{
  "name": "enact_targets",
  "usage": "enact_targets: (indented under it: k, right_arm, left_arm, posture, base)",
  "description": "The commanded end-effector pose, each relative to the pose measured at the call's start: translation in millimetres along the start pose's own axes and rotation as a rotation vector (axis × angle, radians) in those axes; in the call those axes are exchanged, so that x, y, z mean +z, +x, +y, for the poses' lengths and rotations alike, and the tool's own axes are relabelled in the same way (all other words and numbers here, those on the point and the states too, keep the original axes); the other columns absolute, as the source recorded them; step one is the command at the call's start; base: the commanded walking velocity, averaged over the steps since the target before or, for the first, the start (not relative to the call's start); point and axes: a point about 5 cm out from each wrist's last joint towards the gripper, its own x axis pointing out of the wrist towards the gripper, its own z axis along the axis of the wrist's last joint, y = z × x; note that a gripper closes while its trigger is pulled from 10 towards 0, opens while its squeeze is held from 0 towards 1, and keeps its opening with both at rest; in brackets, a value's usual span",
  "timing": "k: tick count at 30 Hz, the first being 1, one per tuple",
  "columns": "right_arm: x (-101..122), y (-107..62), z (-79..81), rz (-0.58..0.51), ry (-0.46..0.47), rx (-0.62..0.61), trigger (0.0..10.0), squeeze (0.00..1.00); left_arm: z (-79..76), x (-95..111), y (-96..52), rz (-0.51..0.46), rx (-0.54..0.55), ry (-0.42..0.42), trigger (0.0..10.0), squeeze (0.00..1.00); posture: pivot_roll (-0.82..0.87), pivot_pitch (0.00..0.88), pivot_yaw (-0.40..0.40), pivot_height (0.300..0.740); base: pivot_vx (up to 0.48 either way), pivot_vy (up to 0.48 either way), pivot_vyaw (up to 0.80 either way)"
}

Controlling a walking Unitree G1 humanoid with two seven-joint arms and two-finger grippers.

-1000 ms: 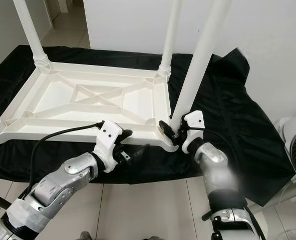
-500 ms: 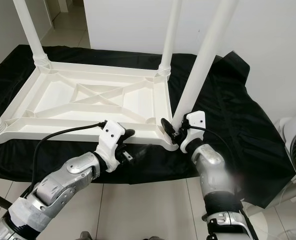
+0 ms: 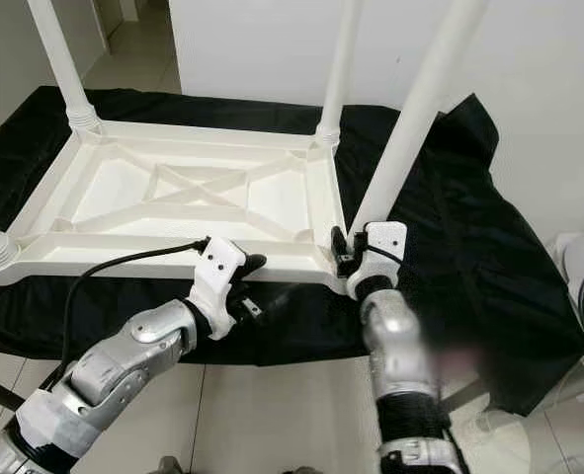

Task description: Building children table

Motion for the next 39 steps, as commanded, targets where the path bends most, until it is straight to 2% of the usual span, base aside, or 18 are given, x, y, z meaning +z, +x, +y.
enact_targets:
  k: [1,6,13,14,17,18,22,23,26,27,32,35,39]
  right_arm:
    - [-15.1,-7.8,-1.0,0.086,0.01,-0.085,10.0,0.0]
    - [-20.4,-12.9,5.8,0.118,0.043,-0.189,10.0,0.0]
    - [-16.0,-12.7,13.1,0.101,0.052,-0.16,10.0,0.0]
    - [-12.7,-13.0,12.7,0.08,0.048,-0.151,10.0,0.95]
    - [-9.6,-13.4,13.3,0.062,0.059,-0.132,10.0,0.95]
    - [-5.2,-14.4,14.3,0.035,0.061,-0.097,10.0,1.0]
    - [0.3,-17.4,13.8,0.012,0.044,-0.051,10.0,1.0]
    - [2.1,-18.8,10.3,0.004,0.038,-0.023,10.0,0.76]
    - [3.1,-19.7,7.7,0.0,0.036,-0.006,10.0,0.76]
    - [4.2,-20.6,3.6,-0.008,0.025,0.018,10.0,0.0]
    - [6.3,-20.6,-6.8,-0.016,-0.006,0.12,10.0,0.0]
    - [10.9,-15.8,-12.0,-0.037,-0.083,0.289,10.0,0.0]
    - [15.5,-10.0,-16.2,-0.039,-0.099,0.373,10.0,0.0]
  left_arm:
    - [-15.0,0.0,-0.8,-0.005,-0.247,0.003,10.0,0.0]
    - [-14.0,1.7,-0.1,-0.014,-0.238,0.002,10.0,0.0]
    - [-13.5,1.8,0.0,-0.014,-0.244,0.006,10.0,0.0]
    - [-13.2,2.1,0.2,-0.014,-0.244,0.008,10.0,0.0]
    - [-12.9,2.5,0.5,-0.014,-0.244,0.01,10.0,0.0]
    - [-12.6,2.8,0.5,-0.014,-0.242,0.013,10.0,0.0]
    - [-12.5,3.2,-0.3,-0.013,-0.239,0.015,10.0,0.0]
    - [-12.4,3.0,-1.3,-0.012,-0.236,0.018,10.0,0.0]
    - [-12.4,2.8,-2.0,-0.012,-0.234,0.02,10.0,0.0]
    - [-12.7,2.5,-2.8,-0.011,-0.232,0.021,10.0,0.0]
    - [-13.2,1.1,-4.5,-0.008,-0.227,0.021,10.0,0.0]
    - [-13.1,0.9,-4.5,-0.006,-0.225,0.022,10.0,0.0]
    - [-12.2,1.7,-4.2,-0.003,-0.222,0.024,10.0,0.0]
  posture:
    - [-0.05,0.071,-0.041,0.74]
    - [-0.05,0.068,-0.041,0.74]
    - [-0.04,0.056,-0.035,0.74]
    - [-0.04,0.053,-0.034,0.74]
    - [-0.04,0.053,-0.034,0.74]
    - [-0.03,0.05,-0.033,0.74]
    - [-0.03,0.048,-0.035,0.74]
    - [-0.02,0.048,-0.039,0.74]
    - [-0.02,0.048,-0.039,0.74]
    - [-0.02,0.046,-0.042,0.74]
    - [-0.02,0.045,-0.045,0.74]
    - [-0.01,0.046,-0.046,0.74]
    - [-0.02,0.05,-0.048,0.74]
  base:
    - [0.0,0.0,0.0]
    - [0.0,0.0,0.0]
    - [0.0,0.0,0.0]
    - [0.0,0.0,0.0]
    - [0.0,0.0,0.0]
    - [0.0,0.0,0.0]
    - [0.0,0.0,0.0]
    - [0.0,0.0,0.0]
    - [0.0,0.0,0.0]
    - [0.0,0.0,0.0]
    - [0.0,0.0,0.0]
    - [0.0,0.0,0.0]
    - [0.0,0.0,0.0]
